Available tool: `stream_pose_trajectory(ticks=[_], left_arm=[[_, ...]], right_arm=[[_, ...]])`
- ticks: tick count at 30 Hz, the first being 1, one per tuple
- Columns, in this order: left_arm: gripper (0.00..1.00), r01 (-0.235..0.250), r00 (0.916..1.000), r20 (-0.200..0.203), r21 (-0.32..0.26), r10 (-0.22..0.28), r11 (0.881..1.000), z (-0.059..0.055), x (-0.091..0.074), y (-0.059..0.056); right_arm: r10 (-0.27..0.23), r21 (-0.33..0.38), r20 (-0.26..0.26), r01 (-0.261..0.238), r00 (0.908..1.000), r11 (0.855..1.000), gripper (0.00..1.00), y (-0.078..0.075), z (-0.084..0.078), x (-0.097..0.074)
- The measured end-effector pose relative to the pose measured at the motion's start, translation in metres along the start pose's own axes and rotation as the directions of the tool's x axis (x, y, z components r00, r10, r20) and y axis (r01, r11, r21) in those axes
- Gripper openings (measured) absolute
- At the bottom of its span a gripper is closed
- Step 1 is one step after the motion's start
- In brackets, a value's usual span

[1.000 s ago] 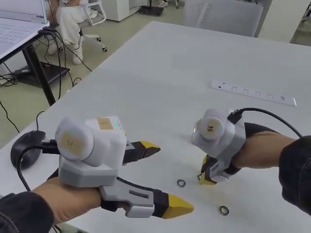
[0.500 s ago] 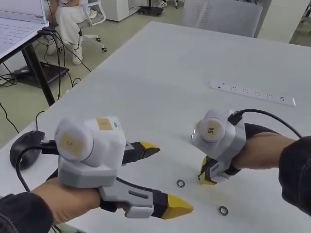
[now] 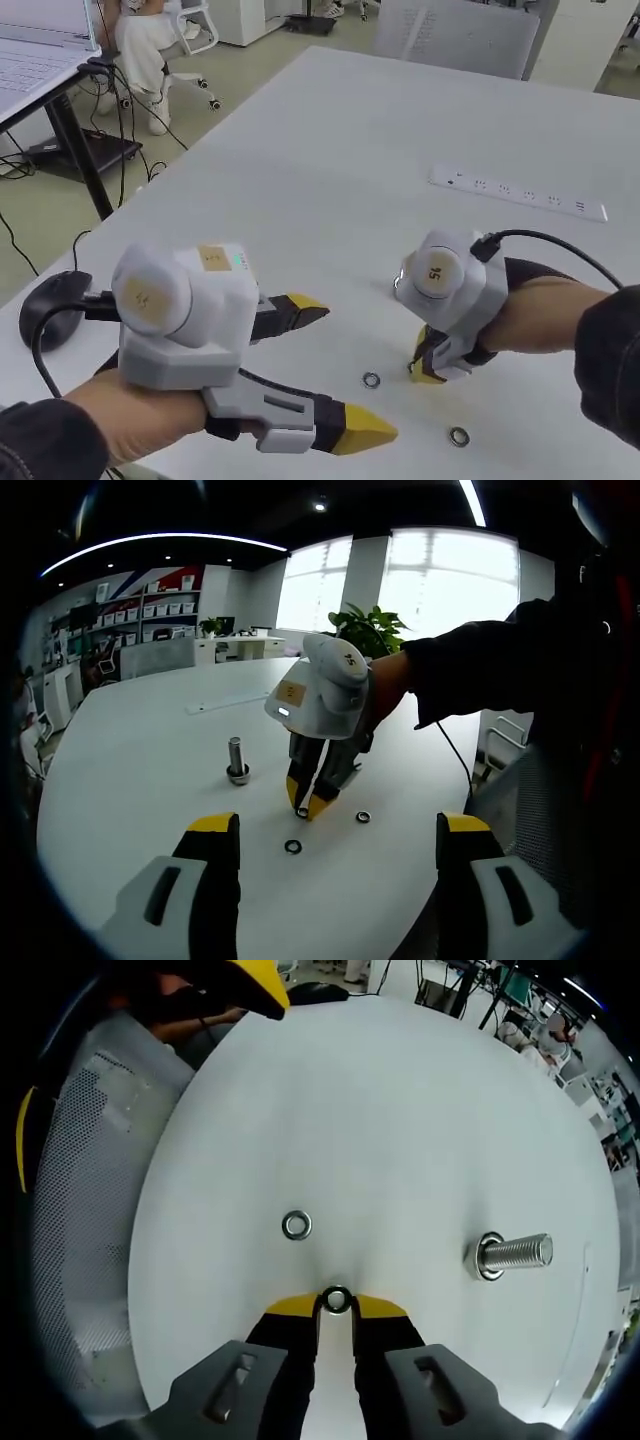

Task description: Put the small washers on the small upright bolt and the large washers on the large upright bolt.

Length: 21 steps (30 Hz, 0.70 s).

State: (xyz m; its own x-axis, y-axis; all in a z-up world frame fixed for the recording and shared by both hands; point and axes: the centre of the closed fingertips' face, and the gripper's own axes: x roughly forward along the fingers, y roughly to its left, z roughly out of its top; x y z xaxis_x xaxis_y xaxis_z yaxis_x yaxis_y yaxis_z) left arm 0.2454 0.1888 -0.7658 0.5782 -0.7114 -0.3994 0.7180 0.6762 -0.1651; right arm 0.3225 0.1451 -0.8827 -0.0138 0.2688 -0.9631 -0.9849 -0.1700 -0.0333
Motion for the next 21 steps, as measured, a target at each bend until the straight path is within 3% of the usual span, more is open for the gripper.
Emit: stream_pose_trajectory(ticks=[14, 21], left_arm=[[0.80, 0.001, 1.0000, 0.000, -0.001, -0.001, 1.000, 0.000, 0.000, 0.000], [0.80, 0.004, 1.0000, -0.001, 0.001, -0.004, 1.000, 0.000, 0.000, -0.001]], right_arm=[[0.008, 0.015, -0.010, -0.008, 0.9999, 1.000, 0.14, 0.001, -0.003, -0.001], [0.010, 0.029, -0.030, -0.009, 0.9995, 1.000, 0.14, 0.002, -0.020, -0.006]])
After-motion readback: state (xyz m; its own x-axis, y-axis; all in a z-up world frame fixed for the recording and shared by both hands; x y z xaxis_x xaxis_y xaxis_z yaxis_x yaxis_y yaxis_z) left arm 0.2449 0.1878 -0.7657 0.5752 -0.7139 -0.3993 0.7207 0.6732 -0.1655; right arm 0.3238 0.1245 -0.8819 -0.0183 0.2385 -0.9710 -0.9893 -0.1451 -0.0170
